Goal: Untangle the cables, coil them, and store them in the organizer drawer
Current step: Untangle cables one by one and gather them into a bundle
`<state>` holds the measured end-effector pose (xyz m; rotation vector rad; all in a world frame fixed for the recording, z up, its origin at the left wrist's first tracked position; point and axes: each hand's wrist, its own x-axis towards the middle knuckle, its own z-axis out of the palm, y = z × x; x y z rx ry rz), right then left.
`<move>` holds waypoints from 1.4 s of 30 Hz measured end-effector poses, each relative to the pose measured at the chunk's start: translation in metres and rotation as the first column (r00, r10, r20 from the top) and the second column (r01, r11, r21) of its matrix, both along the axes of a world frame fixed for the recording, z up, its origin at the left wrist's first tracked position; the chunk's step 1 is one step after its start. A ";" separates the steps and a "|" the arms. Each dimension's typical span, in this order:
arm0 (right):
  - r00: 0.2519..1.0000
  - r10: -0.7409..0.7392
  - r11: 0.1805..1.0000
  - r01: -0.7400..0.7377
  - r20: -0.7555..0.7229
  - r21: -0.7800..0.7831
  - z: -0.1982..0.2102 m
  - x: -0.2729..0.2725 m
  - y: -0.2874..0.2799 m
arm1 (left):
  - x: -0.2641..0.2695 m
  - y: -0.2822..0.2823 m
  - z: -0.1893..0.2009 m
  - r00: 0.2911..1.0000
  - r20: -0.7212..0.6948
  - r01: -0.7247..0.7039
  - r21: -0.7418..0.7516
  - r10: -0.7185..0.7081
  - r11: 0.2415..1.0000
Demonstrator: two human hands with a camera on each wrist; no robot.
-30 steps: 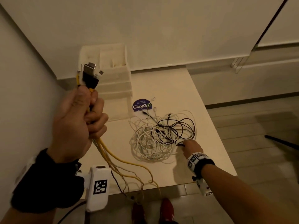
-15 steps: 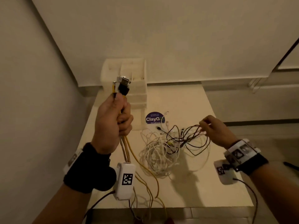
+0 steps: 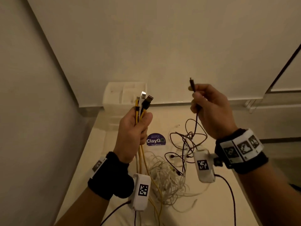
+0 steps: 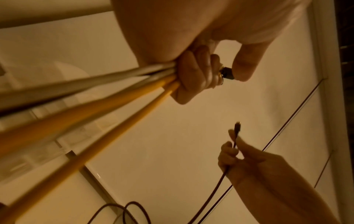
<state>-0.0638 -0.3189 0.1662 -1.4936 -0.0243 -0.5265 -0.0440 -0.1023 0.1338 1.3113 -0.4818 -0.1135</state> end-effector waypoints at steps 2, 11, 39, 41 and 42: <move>1.000 0.002 0.987 -0.002 -0.001 -0.162 0.000 -0.013 0.022 | 0.002 -0.005 0.000 1.000 0.013 -0.012 0.002 0.012 1.000; 0.996 -0.082 0.990 0.080 -0.015 -0.115 -0.030 -0.031 0.081 | -0.008 -0.032 0.003 0.999 -0.038 -0.021 0.062 0.023 0.998; 0.884 0.103 0.906 -0.273 -0.457 -0.324 -0.149 -0.014 -0.012 | 0.027 0.048 0.040 0.910 0.281 -0.355 0.142 0.307 0.924; 0.893 0.082 0.902 -0.254 -0.442 -0.348 -0.135 -0.011 -0.014 | 0.019 0.035 0.024 0.915 0.378 -0.312 0.431 0.145 0.847; 0.903 0.078 0.881 -0.261 -0.423 -0.395 -0.124 -0.010 -0.012 | 0.015 0.024 0.018 0.930 0.359 -0.262 0.513 0.072 0.818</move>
